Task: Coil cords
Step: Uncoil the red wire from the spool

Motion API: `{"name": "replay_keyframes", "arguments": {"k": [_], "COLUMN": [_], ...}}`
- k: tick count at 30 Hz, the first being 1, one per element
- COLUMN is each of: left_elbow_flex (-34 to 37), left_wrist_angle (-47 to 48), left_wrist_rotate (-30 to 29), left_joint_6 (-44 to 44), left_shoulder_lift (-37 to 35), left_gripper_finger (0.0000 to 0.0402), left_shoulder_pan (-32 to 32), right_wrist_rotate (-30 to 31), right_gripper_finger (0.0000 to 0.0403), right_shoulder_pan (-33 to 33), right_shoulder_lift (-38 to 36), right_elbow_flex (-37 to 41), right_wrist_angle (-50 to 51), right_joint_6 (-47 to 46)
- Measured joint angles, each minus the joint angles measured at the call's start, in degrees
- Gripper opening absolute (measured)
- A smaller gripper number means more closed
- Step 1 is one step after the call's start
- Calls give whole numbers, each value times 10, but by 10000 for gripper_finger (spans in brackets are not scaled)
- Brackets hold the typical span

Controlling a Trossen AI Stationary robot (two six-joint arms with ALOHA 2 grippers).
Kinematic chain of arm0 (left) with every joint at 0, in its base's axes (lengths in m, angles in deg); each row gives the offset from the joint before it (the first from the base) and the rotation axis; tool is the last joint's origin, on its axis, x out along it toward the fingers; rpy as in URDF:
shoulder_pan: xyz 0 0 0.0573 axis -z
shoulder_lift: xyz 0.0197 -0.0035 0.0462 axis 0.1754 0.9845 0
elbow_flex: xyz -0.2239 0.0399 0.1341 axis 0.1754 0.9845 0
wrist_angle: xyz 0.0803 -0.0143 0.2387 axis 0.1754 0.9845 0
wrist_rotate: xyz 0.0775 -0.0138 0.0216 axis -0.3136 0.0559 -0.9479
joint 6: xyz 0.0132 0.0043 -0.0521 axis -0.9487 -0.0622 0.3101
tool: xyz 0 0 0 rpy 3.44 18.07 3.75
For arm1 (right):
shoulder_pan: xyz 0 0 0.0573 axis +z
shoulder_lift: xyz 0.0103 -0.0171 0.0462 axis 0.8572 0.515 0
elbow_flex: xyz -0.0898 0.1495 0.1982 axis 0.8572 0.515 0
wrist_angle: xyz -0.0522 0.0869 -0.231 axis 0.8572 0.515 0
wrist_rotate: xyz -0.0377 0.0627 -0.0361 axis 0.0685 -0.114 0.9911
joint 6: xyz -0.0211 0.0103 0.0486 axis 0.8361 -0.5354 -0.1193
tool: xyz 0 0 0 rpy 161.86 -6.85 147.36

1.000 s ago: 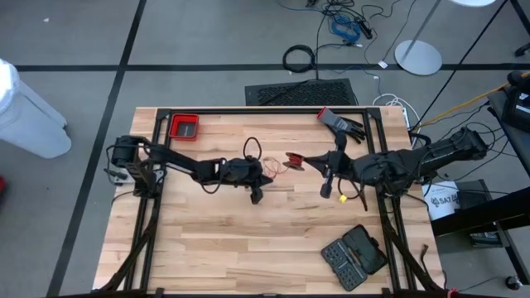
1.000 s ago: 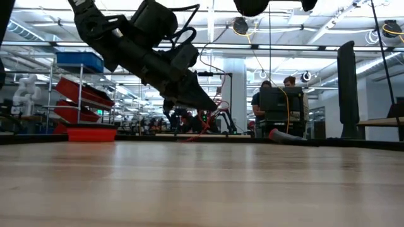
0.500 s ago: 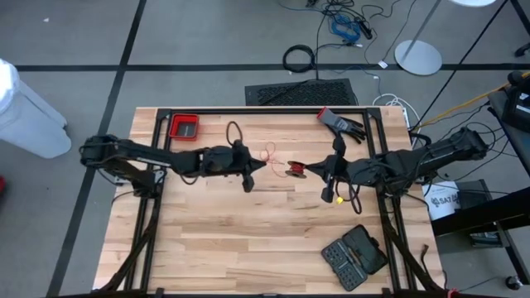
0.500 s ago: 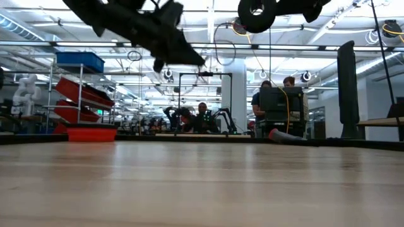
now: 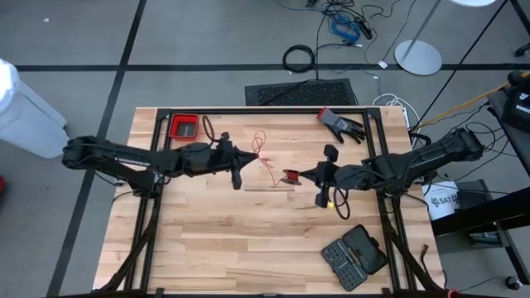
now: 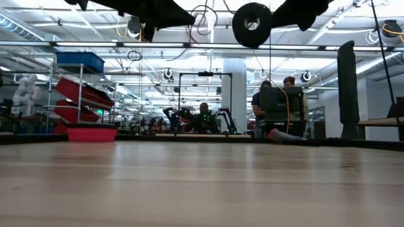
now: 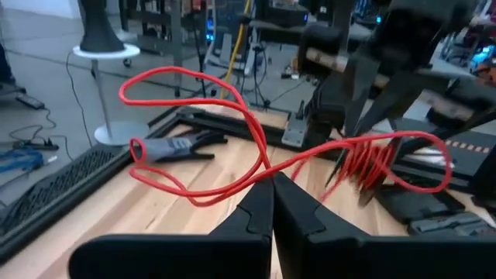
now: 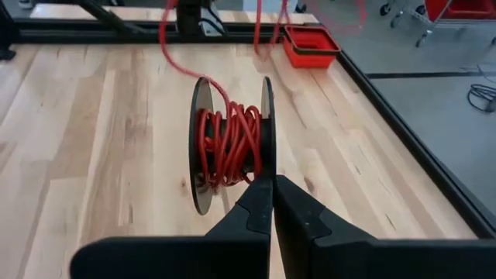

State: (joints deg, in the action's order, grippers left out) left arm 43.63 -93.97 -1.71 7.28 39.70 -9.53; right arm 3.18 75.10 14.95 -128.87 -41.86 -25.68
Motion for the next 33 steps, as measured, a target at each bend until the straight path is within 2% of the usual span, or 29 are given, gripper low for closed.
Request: {"name": "replay_keyframes", "arguments": {"k": [10, 19, 28, 33], "left_elbow_flex": [0, 0, 0, 0], "left_wrist_angle": [-27, -61, -93, -113], "left_wrist_rotate": [-15, -15, -15, -15], "left_joint_6": [-13, -12, -11, -11], "left_shoulder_lift": [-19, -19, -19, -19], "left_gripper_finger": [4, 4, 4, 4], "left_shoulder_pan": [14, 34, 66, 87], "right_wrist_rotate": [-59, -71, -64, -5], "right_gripper_finger": [0, 0, 0, 0], "right_shoulder_pan": [-34, -65, -91, -97], "right_shoulder_lift": [42, 88, 121, 131], "right_elbow_flex": [0, 0, 0, 0], "right_wrist_angle": [-10, -23, -89, -117], "right_joint_6": [0, 18, 53, 72]}}
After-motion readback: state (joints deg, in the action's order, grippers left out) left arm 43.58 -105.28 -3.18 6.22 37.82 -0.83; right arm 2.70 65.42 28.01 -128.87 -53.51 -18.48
